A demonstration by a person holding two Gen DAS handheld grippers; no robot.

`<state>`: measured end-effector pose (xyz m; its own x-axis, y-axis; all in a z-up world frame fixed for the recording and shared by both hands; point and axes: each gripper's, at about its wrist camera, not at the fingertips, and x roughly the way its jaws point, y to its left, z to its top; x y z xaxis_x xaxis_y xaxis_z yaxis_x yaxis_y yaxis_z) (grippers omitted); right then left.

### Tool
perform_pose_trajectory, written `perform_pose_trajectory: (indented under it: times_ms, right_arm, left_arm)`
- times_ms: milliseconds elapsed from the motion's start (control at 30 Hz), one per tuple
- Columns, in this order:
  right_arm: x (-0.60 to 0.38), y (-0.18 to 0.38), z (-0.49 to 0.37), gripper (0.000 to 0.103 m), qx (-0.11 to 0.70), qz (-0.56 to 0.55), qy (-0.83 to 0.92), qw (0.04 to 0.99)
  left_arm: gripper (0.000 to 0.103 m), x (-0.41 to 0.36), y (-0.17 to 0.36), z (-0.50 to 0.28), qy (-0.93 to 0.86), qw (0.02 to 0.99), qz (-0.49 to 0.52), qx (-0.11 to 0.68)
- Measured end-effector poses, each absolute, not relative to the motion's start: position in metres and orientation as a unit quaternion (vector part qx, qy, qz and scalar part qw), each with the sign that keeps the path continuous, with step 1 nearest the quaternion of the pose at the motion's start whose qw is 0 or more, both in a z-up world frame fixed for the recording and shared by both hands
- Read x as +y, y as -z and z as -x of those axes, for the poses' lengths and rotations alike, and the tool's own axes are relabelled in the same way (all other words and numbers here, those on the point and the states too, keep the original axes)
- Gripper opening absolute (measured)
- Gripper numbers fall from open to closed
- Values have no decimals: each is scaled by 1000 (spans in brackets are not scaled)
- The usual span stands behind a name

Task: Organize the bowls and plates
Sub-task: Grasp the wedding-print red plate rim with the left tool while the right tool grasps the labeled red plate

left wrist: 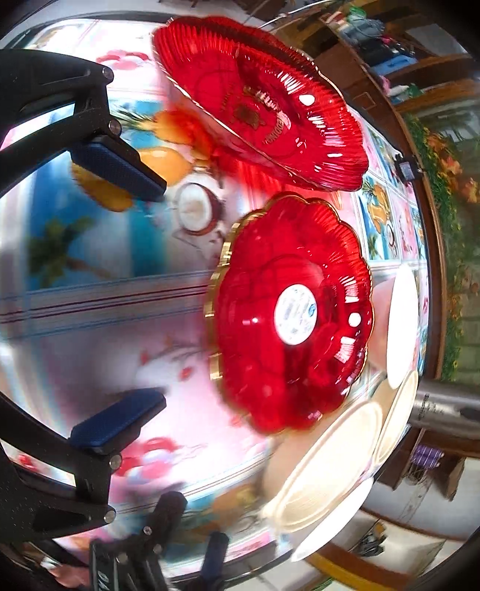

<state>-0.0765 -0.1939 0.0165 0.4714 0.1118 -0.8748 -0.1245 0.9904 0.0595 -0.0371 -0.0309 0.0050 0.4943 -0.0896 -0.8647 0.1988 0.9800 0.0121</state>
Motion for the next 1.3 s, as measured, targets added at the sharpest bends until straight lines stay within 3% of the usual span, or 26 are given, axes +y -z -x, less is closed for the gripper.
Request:
perform_pose_trajectory:
  times_ms: [400,567,667,967,1033,1100,1133,1200,1300]
  right_arm:
    - [-171,-69,123,96,462,-14,-192,866]
    - [-143,-79,106,74,468,-34,-238,851]
    - [-123,-84,93,73,471,-40,-256,844]
    - [-70,-107,40,73,459,-84,-308,829]
    - [-61,-106,28,69,461,-82,-303,830]
    - [-54,-103,16,52,469,-87,-303,825]
    - [-49,-100,8,49,475,-88,-305,820]
    - [-43,-96,-4,48,483,-94,-302,817]
    - [-35,-90,-22,48,487,-91,-291,818]
  left_arm:
    - [103,41,-63,95,80,906,-16,416]
    - [103,91,-77,96,25,916,5,400]
    - [92,119,-83,93,2,918,23,395]
    - [92,182,-84,52,-21,901,86,425]
    - [92,195,-81,39,-30,896,98,433]
    - [92,206,-76,28,-31,890,118,440]
    - [92,209,-74,24,-33,887,124,443]
    - [89,213,-72,17,-30,887,130,441]
    - [75,216,-67,10,-33,885,130,446]
